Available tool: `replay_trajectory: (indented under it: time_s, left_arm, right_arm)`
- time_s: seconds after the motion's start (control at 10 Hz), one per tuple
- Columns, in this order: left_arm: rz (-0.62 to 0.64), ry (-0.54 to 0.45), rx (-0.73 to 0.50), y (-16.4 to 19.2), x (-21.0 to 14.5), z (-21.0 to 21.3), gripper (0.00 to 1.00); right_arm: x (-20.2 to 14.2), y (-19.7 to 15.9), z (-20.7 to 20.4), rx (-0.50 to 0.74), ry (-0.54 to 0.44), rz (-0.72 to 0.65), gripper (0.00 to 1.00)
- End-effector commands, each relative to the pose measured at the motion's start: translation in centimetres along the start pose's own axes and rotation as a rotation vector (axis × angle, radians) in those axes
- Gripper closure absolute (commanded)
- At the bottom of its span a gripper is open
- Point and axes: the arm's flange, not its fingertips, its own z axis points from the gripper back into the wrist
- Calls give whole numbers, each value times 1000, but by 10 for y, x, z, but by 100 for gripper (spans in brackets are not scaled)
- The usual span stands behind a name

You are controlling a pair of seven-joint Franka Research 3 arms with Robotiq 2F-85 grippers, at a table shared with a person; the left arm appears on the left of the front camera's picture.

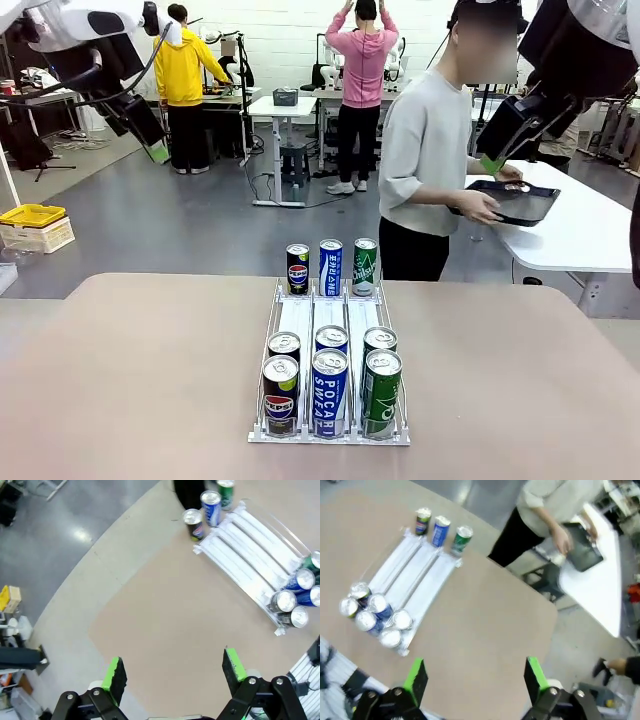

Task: Retrieve and hand over the desired beverage to the person.
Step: Pick up a can of the same type that the person held from the Automatic Can Dispenser.

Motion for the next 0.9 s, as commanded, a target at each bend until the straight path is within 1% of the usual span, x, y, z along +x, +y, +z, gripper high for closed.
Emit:
replay_trajectory:
  time_s: [0.0,0.1,0.2,0.3,0.4,0.6,0.8]
  left_arm:
    - [3,-61,-387,45,-32,19,0]
    - [13,-111,-494,71,-55,38,0]
    - [77,-160,-543,95,-83,58,0]
    - [136,-209,-545,108,-111,75,0]
    - [188,-241,-508,115,-135,90,0]
    - [276,-262,-430,116,-169,114,0]
    - [350,-283,-429,118,-200,121,0]
  right_arm:
    - [-38,-48,-2,354,-66,134,0]
    - [-66,-80,10,522,-142,102,0]
    - [-98,-114,15,582,-214,14,0]
    - [-125,-140,18,560,-274,-93,0]
    - [-147,-158,22,550,-328,-181,0]
    - [-178,-171,32,498,-350,-274,0]
    - [-205,-184,39,498,-401,-335,0]
